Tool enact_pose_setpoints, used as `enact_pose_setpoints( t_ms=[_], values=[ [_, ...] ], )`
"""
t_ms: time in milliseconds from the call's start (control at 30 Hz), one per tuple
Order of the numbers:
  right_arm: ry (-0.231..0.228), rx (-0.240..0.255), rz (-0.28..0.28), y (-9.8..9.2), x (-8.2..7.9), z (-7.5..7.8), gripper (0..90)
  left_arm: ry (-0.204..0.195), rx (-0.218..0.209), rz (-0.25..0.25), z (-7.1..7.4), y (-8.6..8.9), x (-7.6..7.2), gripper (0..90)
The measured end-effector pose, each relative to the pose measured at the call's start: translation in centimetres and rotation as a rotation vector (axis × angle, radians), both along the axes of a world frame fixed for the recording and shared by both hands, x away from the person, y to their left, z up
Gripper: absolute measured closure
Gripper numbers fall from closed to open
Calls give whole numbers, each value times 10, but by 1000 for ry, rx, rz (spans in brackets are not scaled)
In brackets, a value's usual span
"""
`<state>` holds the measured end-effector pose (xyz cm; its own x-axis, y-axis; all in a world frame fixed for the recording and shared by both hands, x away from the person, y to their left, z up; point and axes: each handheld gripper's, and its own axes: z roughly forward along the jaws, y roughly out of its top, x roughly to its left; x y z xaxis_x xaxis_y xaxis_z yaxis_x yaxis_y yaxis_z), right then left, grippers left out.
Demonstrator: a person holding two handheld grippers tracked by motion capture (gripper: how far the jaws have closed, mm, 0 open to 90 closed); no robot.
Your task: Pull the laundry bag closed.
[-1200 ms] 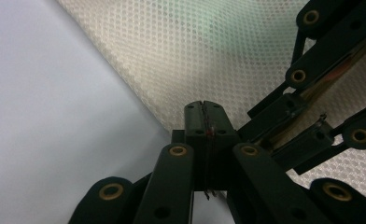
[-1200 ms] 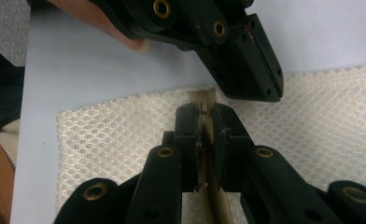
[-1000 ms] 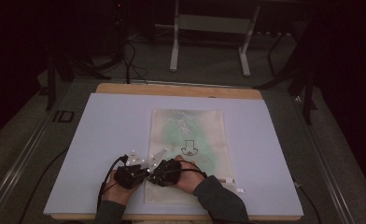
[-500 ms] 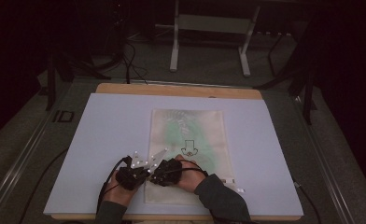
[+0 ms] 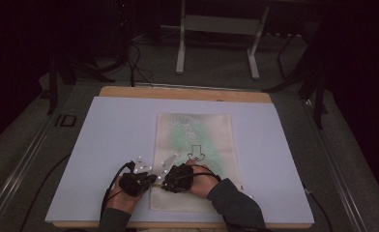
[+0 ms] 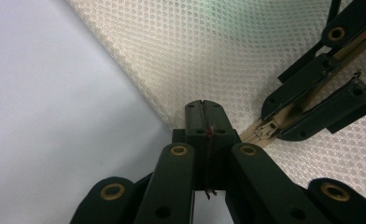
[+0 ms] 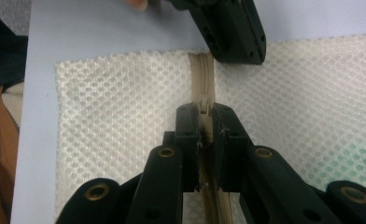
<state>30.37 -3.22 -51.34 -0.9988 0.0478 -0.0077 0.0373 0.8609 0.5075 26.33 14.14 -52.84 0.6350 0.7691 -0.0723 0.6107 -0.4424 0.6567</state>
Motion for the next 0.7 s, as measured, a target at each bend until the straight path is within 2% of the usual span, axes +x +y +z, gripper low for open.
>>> enact_pose_setpoints(
  t_ms=[700],
  values=[
    [-21, -49, 15, -13, -2, 3, 823, 0, -7, 0, 0, 1, 0, 895]
  ],
)
